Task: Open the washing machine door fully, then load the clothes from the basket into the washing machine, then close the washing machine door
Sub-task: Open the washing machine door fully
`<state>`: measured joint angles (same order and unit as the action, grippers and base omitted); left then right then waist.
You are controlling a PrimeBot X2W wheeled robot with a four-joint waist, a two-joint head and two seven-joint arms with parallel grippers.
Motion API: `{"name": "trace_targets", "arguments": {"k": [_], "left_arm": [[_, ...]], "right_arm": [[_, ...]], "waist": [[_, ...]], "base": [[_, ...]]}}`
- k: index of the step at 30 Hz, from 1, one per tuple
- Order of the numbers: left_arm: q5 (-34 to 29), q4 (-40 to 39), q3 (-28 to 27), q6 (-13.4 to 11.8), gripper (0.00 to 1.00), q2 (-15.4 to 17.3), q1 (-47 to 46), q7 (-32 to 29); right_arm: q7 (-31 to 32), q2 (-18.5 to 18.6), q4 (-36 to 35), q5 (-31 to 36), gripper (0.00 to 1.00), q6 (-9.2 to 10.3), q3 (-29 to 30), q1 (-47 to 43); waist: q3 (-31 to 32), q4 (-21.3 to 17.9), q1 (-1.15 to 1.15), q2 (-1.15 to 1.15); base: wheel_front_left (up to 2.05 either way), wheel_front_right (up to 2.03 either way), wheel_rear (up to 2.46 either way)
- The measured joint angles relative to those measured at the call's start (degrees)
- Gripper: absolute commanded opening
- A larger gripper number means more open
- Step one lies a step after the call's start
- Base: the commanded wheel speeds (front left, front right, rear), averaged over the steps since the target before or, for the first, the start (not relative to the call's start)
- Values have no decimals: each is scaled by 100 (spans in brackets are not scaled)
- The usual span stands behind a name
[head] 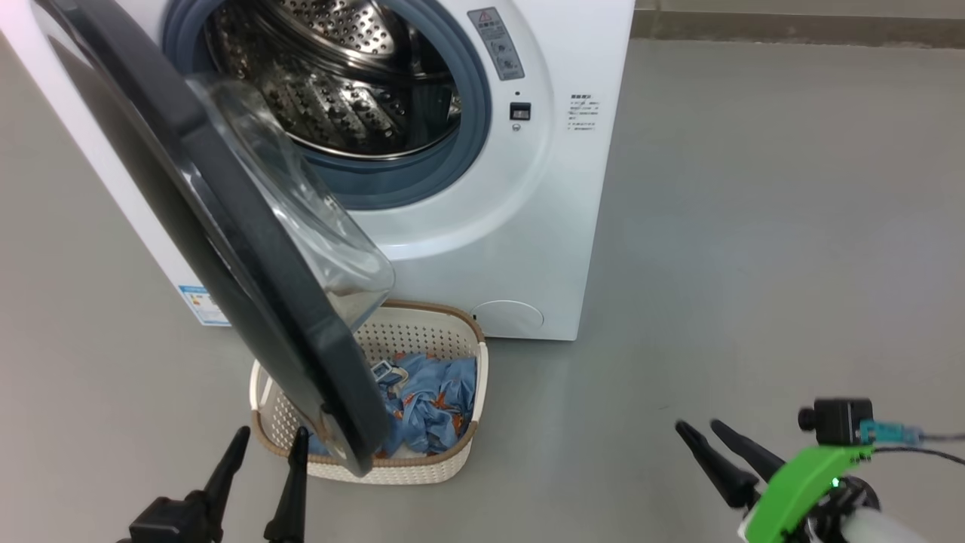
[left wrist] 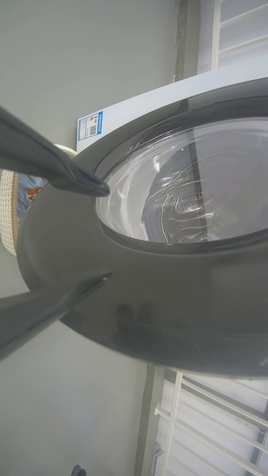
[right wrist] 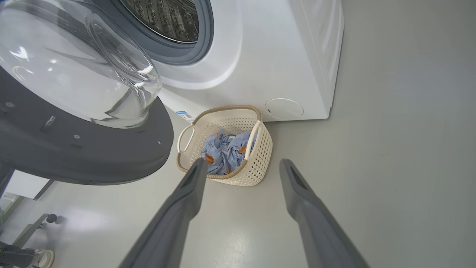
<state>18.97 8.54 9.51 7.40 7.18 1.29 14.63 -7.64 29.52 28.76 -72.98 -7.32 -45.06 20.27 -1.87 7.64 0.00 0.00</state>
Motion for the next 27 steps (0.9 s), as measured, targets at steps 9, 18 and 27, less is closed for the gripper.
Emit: {"name": "trace_targets", "arguments": {"k": [9,18,27], "left_arm": [[0,11,-88,0,100,-1,132,0],[0,8,-138,0,100,-4,140,0],[-1,-32,-151,0,100,-4,121,0]], "right_arm": [[-643,-4,627,722,100,0,-112,-207],[-664,-487,87,2572,100,0,2191,-784],[-666,-1291,-1390,4598,100,0,4106,-1652]], "waist": [[103,-72,0,0],[97,-95,0,0],[7,-45,0,0]], "base": [[0,0,0],[0,0,0],[0,0,0]]}}
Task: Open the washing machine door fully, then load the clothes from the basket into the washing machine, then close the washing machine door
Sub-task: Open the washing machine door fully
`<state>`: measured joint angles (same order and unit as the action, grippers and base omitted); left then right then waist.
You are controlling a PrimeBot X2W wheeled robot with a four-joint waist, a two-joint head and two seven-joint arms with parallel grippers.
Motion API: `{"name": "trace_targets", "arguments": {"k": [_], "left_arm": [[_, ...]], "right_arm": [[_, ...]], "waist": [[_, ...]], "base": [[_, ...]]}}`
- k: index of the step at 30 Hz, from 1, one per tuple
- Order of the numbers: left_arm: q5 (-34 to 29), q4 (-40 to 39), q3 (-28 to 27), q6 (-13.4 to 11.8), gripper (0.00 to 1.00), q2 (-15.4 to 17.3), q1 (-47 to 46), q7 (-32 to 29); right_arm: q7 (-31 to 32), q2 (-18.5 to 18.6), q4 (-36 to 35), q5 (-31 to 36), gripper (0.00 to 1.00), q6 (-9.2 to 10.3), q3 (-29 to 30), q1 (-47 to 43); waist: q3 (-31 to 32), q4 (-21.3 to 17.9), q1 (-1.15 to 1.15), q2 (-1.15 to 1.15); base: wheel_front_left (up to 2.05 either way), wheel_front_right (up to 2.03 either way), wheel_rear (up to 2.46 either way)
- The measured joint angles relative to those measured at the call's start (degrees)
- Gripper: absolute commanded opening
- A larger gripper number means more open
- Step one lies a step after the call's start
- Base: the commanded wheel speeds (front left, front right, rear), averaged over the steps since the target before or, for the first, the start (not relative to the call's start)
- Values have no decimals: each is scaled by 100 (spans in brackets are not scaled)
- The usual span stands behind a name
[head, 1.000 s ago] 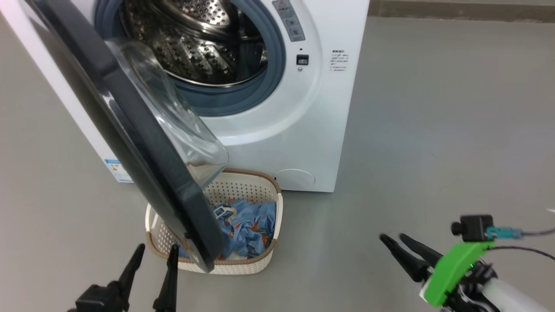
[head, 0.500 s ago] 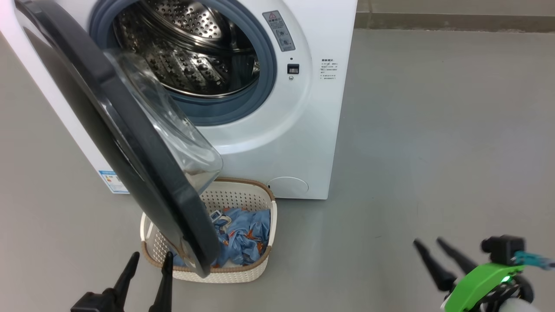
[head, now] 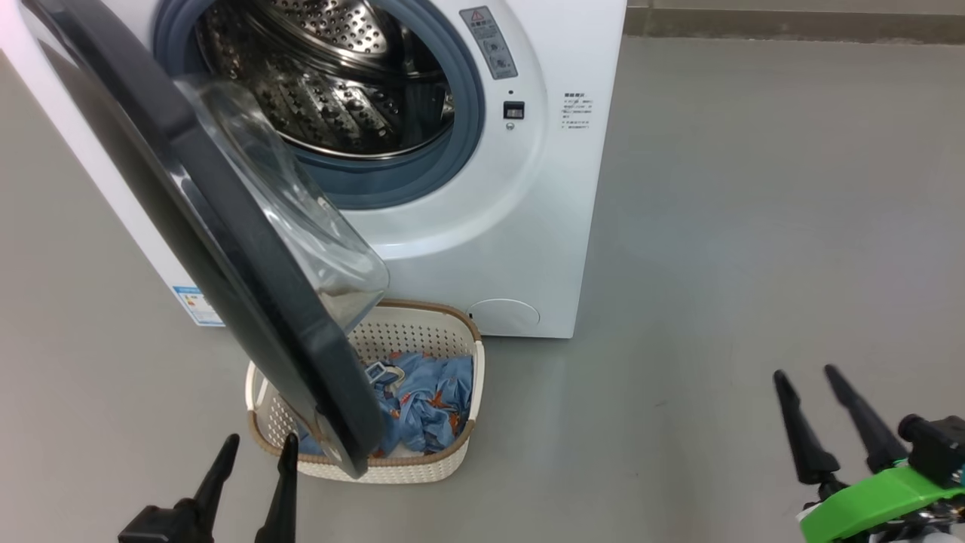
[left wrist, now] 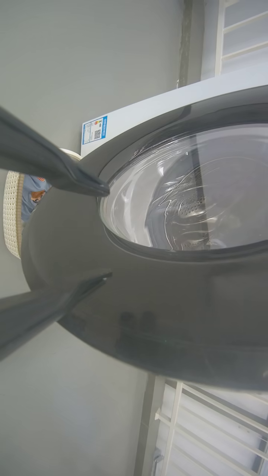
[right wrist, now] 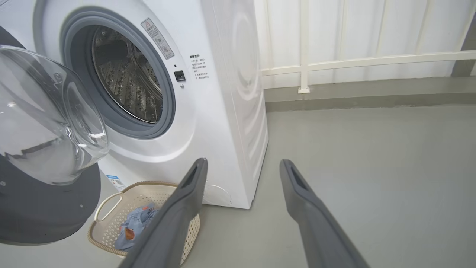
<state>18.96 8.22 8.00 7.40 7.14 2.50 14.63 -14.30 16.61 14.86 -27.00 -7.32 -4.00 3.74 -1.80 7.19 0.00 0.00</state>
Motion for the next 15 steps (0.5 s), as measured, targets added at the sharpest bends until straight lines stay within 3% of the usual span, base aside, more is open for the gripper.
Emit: {"name": "trace_targets", "arguments": {"k": [6,15], "left_arm": [[-2,-80,-5,0,100,1,-5,0],[-2,-68,-10,0,100,-27,-12,0]], "right_arm": [[-1,-286,-689,649,100,0,515,-298],[-1,-426,-534,934,100,0,541,-754]], "waist": [[-35,44,0,0],[-70,87,0,0]], "base": [[0,0,0],[0,0,0]]}}
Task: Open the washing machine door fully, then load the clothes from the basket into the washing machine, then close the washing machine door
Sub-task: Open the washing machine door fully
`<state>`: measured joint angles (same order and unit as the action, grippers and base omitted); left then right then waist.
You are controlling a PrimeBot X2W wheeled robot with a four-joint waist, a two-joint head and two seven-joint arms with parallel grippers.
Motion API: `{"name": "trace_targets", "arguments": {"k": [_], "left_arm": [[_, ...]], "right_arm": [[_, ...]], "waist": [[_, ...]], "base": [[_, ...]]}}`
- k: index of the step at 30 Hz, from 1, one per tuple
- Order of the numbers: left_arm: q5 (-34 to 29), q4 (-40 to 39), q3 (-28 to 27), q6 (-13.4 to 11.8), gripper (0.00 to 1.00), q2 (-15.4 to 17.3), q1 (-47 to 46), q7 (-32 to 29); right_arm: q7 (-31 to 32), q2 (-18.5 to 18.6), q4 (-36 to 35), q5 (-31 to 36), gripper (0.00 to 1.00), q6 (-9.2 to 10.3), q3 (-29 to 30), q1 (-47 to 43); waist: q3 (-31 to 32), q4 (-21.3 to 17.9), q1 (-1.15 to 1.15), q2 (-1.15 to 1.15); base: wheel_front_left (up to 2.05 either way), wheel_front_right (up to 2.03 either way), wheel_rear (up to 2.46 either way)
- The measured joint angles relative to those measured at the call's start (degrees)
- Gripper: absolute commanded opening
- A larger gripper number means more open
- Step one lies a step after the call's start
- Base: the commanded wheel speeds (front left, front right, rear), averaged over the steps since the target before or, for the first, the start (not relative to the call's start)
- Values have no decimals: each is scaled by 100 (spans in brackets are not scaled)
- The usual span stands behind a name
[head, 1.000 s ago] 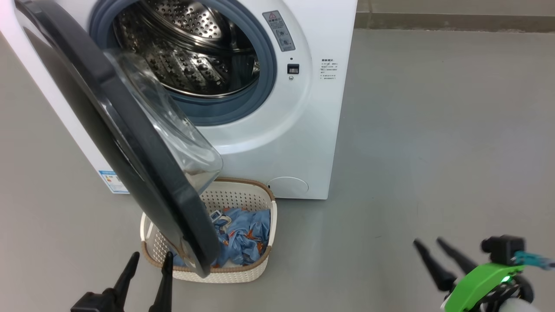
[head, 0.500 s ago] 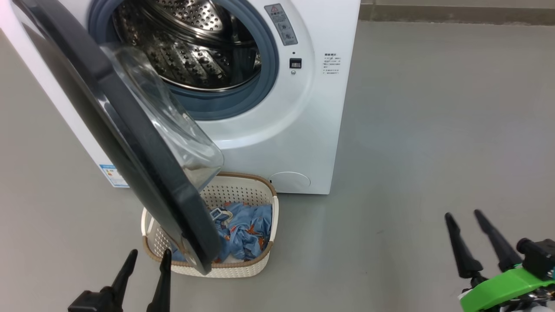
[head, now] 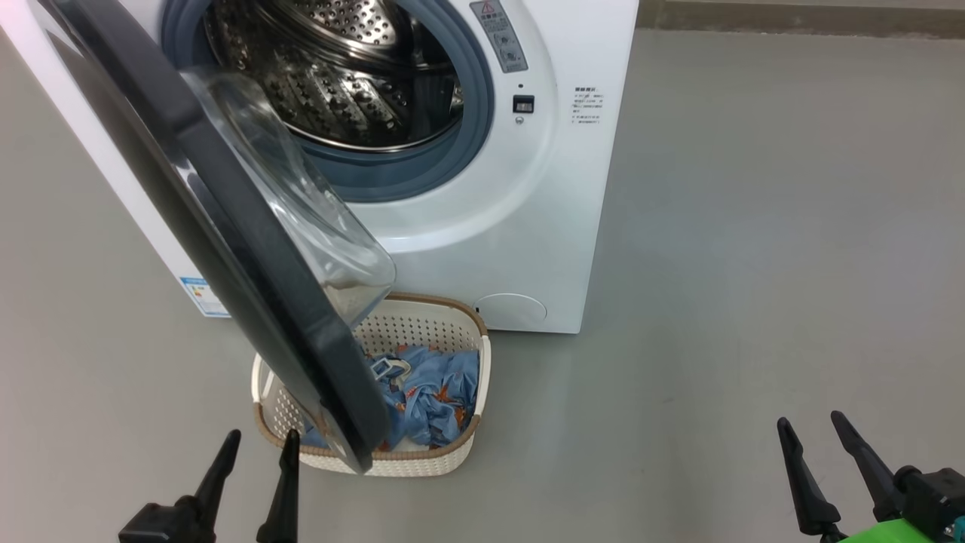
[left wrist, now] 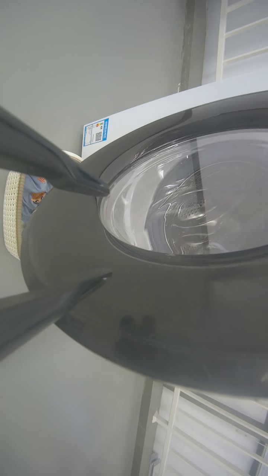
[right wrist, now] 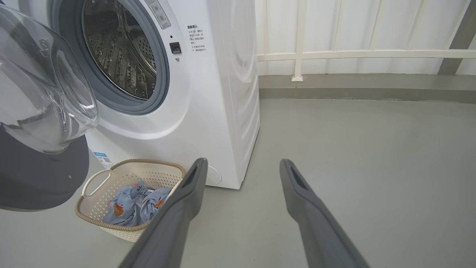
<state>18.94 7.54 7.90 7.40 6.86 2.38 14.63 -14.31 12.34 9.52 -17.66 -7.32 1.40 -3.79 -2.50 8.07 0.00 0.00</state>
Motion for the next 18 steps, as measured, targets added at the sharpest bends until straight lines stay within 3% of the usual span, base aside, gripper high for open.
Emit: {"name": "trace_targets", "arguments": {"k": [8,9,10,11,18], "left_arm": [[1,21,-30,0,100,-32,-36,0],[2,36,-46,0,96,-37,-58,0],[18,59,-71,0,4,-53,-75,0],[59,83,-108,0,0,-67,-96,0],[158,-469,-847,0,0,-152,-423,0]], "right_arm": [[0,-86,30,40,100,-1,124,-9],[1,-92,27,44,100,-1,137,-9],[1,-97,26,45,100,-1,142,-8],[1,-103,13,45,100,-1,146,-8],[1,-144,-81,94,100,-1,191,-3]], "waist": [[-66,-10,0,0],[-67,-13,0,0],[-64,-14,0,0],[-61,-13,0,0],[-14,39,0,0]], "base": [[0,0,0],[0,0,0],[0,0,0],[0,0,0],[0,0,0]]}}
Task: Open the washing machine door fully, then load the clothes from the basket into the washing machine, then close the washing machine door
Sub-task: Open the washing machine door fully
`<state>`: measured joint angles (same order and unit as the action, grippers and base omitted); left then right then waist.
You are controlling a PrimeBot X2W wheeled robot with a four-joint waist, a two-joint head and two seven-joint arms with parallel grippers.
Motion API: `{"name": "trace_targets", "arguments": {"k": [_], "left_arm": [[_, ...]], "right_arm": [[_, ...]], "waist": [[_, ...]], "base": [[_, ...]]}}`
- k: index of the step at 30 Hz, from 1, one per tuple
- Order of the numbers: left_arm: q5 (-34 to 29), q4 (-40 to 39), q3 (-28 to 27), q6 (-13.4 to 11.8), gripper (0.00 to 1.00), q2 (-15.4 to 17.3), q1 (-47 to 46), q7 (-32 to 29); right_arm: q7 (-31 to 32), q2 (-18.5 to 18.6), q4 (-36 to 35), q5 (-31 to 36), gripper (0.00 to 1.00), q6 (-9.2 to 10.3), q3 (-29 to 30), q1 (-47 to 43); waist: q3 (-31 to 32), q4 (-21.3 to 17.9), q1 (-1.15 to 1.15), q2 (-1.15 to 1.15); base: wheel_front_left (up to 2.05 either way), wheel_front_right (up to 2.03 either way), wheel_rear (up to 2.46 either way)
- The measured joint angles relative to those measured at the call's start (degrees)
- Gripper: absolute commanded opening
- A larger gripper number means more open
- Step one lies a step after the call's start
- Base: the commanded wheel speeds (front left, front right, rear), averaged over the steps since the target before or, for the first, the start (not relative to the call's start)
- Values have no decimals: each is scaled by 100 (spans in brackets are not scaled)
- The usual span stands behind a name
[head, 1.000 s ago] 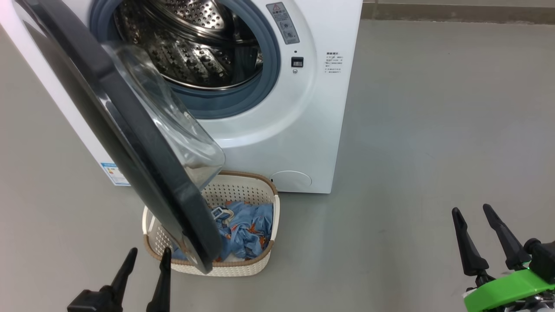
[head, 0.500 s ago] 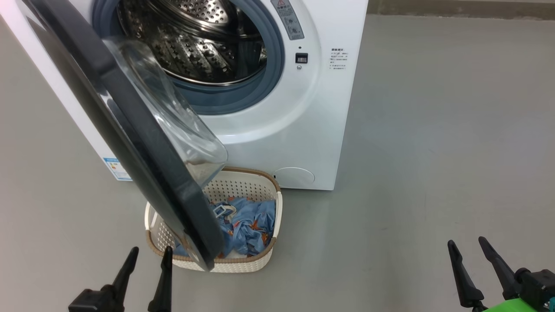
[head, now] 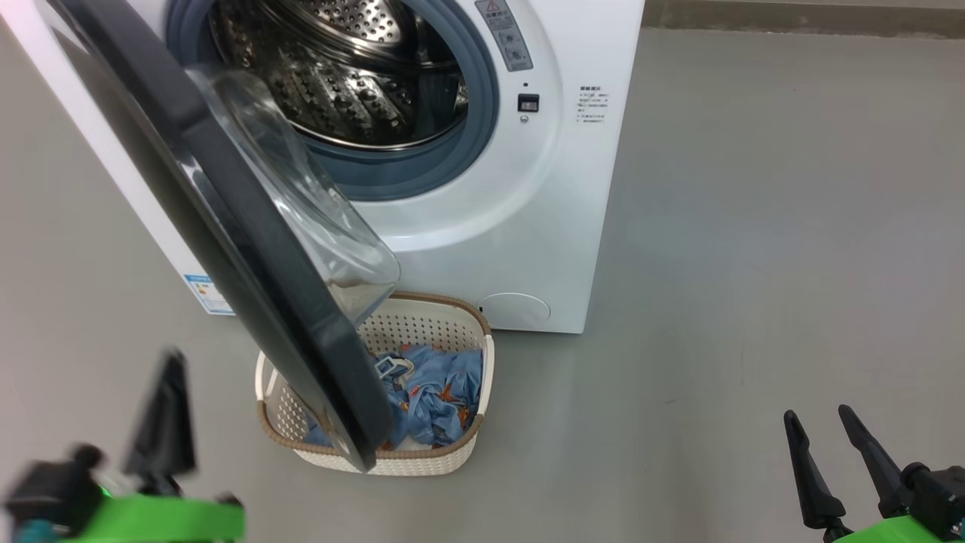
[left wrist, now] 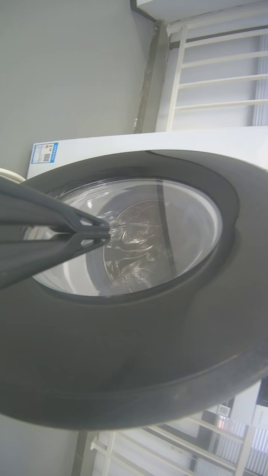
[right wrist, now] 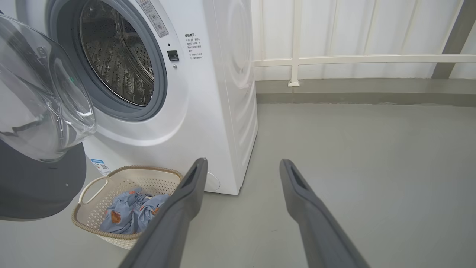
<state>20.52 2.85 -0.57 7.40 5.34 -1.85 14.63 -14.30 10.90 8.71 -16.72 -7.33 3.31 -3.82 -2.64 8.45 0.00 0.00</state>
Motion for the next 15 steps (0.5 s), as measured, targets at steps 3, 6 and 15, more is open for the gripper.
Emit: {"name": "trace_targets", "arguments": {"k": [3,6,15], "left_arm": [[-2,-1071,-270,0,0,-86,-228,2],[-14,-1904,-41,-1,0,-132,-336,9],[-33,-2536,1797,-7,0,-252,-339,-363]], "right_arm": [[-1,-10,-35,0,100,0,2,-1],[-1,-12,-59,-1,100,0,5,-2],[-1,-29,-146,-18,100,0,-47,-39]], "waist": [[22,29,0,0],[47,36,0,0],[69,-15,0,0]], "base": [[0,0,0],[0,0,0],[0,0,0]]}}
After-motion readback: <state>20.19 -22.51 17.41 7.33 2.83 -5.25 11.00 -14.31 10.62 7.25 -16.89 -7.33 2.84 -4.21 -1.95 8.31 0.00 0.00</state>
